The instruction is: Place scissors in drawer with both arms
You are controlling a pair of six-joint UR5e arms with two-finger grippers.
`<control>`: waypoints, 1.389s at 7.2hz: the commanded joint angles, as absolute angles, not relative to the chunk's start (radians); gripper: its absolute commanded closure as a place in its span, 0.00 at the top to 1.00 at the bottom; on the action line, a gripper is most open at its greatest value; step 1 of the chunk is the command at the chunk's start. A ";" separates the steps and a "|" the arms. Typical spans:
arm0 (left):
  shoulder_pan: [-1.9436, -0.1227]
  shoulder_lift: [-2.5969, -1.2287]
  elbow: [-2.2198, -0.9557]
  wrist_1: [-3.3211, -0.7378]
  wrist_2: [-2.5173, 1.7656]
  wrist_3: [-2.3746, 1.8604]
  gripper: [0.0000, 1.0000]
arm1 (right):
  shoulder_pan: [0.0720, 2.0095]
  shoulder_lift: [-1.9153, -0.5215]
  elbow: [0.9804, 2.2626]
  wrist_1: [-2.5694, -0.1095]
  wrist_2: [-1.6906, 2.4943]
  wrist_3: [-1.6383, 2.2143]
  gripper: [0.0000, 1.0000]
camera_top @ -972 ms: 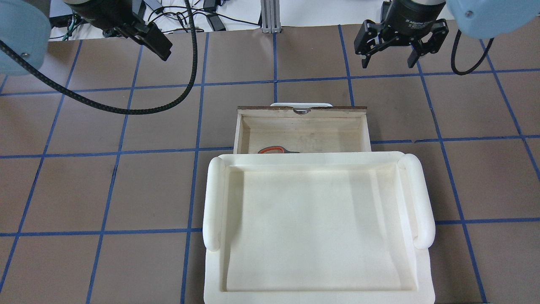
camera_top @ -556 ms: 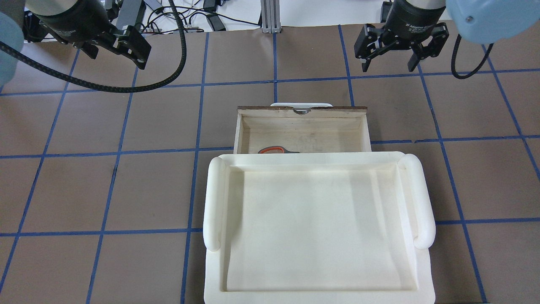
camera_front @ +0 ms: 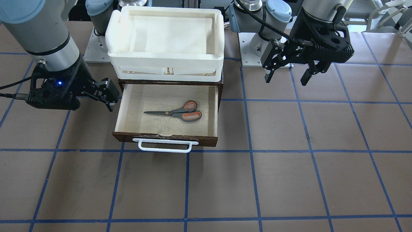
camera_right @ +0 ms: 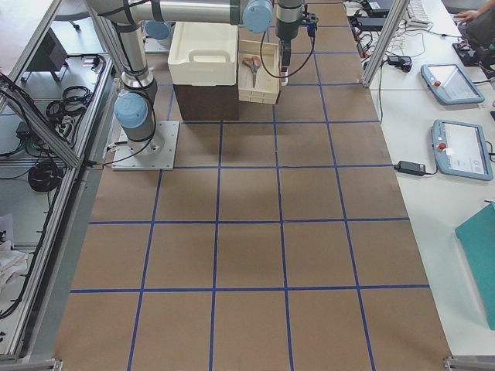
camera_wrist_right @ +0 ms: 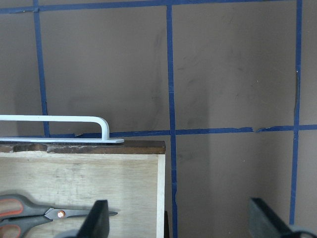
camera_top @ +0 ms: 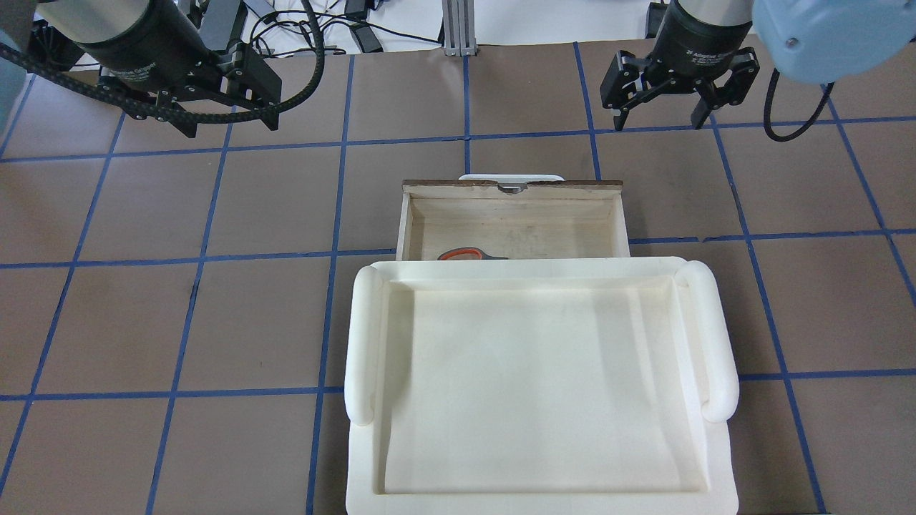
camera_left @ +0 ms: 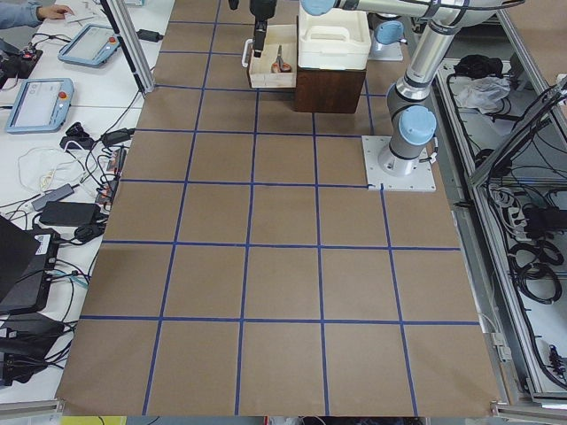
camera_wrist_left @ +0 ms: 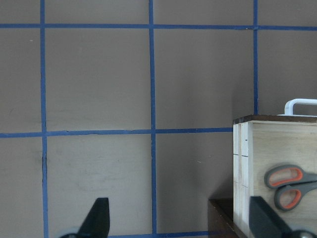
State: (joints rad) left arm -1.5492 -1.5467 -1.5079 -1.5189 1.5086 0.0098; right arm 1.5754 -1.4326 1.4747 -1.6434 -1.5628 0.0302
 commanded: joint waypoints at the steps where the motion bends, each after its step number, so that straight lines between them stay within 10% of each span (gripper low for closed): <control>1: -1.549 -1.546 -1.512 -1.548 1.531 -0.006 1.00 | 1.575 -1.434 1.477 -1.641 -1.563 0.037 1.00; 10: -1.559 -1.546 -1.523 -1.554 1.545 -0.003 1.00 | 1.578 -1.494 1.476 -1.569 -1.580 0.037 1.00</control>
